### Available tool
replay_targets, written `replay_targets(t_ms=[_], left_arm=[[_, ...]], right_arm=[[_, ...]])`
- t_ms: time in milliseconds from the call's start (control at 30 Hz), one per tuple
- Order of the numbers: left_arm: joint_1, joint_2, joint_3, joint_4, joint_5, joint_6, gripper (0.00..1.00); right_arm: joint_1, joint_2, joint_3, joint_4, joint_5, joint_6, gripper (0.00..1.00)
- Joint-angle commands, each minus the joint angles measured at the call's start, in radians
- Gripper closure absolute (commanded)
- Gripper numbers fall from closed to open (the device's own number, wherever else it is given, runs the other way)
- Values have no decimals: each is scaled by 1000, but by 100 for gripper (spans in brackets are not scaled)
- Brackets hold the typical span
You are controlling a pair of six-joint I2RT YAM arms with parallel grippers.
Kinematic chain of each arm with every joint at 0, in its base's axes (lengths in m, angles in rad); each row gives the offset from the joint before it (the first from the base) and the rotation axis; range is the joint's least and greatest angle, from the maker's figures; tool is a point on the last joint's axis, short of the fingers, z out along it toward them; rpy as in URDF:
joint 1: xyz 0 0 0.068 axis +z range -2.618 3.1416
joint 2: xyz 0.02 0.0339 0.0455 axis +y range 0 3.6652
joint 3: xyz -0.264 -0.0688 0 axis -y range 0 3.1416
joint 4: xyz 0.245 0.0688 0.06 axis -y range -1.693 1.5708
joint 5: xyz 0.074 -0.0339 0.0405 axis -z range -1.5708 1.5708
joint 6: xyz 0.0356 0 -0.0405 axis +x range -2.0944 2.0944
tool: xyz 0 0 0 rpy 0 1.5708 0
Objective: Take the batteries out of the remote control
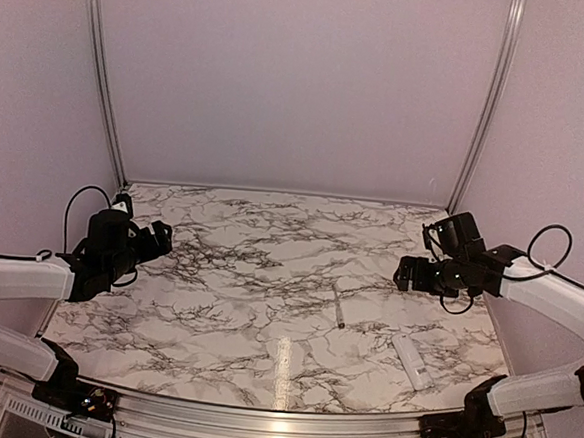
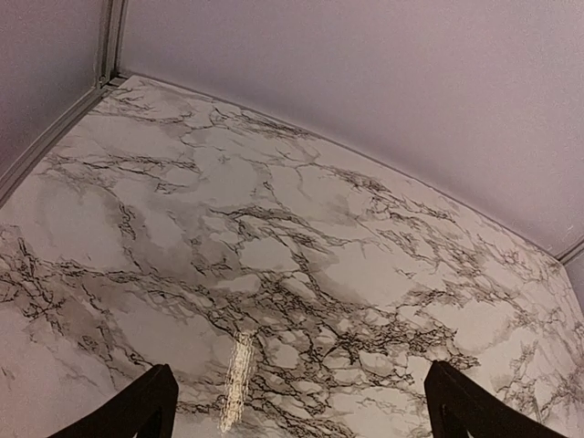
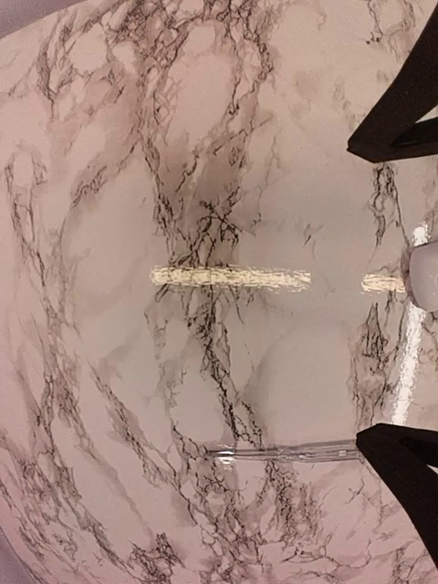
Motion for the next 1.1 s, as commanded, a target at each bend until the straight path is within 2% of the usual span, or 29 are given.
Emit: replay_targets(t_ms=[0, 100, 433, 633, 1067], left_arm=[[-9, 20, 29, 15, 30, -10, 1], [-12, 16, 29, 13, 35, -11, 1], [-22, 8, 10, 13, 67, -25, 1], [-22, -6, 0, 11, 73, -24, 2], [-22, 33, 13, 28, 97, -24, 2]], right_arm=[[110, 48, 23, -112, 13, 46, 2], [176, 76, 15, -165, 41, 101, 2], [307, 41, -110, -145, 50, 292, 2], [308, 73, -116, -181, 148, 336, 2], [308, 74, -235, -127, 109, 372, 6]])
